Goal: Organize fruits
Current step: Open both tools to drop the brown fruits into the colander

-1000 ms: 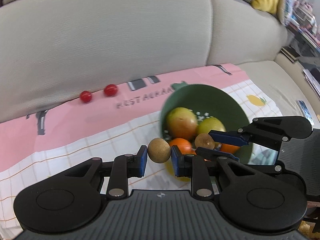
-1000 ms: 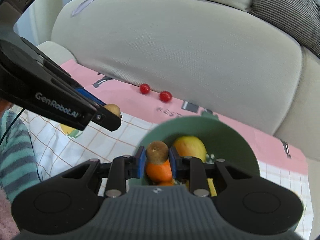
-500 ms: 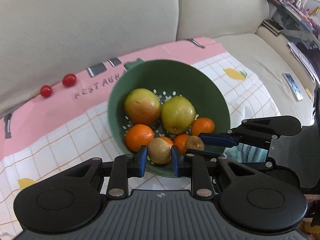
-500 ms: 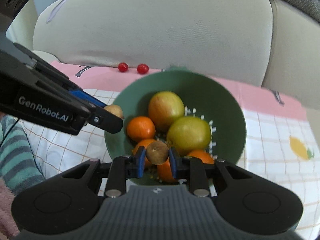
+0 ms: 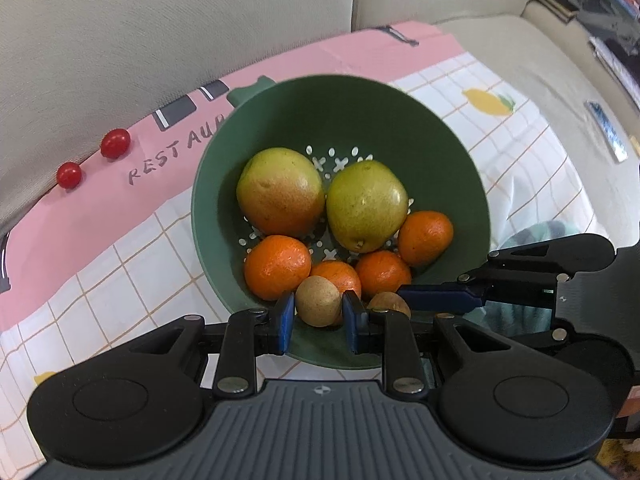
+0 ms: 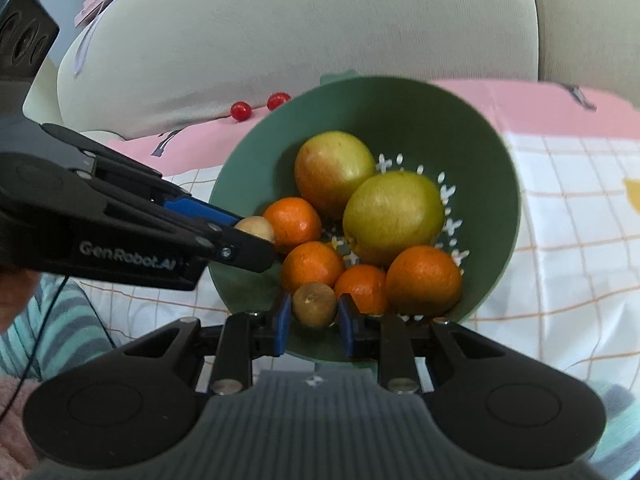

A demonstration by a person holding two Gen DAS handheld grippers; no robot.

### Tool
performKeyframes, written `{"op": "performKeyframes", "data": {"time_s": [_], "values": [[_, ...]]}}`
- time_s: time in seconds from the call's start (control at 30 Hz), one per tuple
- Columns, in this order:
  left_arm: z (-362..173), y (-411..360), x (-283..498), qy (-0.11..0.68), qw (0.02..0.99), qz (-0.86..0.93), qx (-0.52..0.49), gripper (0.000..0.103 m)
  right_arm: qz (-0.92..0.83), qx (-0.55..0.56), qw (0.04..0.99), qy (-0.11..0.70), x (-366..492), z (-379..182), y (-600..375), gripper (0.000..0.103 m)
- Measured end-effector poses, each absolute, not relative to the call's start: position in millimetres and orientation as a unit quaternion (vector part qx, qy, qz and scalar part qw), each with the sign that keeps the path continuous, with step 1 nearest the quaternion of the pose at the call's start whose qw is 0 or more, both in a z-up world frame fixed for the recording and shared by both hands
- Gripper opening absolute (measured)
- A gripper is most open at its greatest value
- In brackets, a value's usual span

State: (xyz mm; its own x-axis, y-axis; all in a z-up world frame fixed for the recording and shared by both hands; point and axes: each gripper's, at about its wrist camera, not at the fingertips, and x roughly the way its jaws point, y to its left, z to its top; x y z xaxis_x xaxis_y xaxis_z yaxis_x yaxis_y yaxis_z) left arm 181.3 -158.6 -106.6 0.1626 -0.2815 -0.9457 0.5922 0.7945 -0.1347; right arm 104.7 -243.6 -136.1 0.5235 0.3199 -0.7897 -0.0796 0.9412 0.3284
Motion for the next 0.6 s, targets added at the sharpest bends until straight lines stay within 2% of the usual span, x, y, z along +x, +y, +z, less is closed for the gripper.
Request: {"op": "performKeyframes", "data": {"time_s": [0.6], "values": [[-121, -166, 186, 0.593, 0.736, -0.276, 0.173, 0.03, 0.119, 0.106, 0.856, 0.492, 112, -138, -237, 0.022]]}}
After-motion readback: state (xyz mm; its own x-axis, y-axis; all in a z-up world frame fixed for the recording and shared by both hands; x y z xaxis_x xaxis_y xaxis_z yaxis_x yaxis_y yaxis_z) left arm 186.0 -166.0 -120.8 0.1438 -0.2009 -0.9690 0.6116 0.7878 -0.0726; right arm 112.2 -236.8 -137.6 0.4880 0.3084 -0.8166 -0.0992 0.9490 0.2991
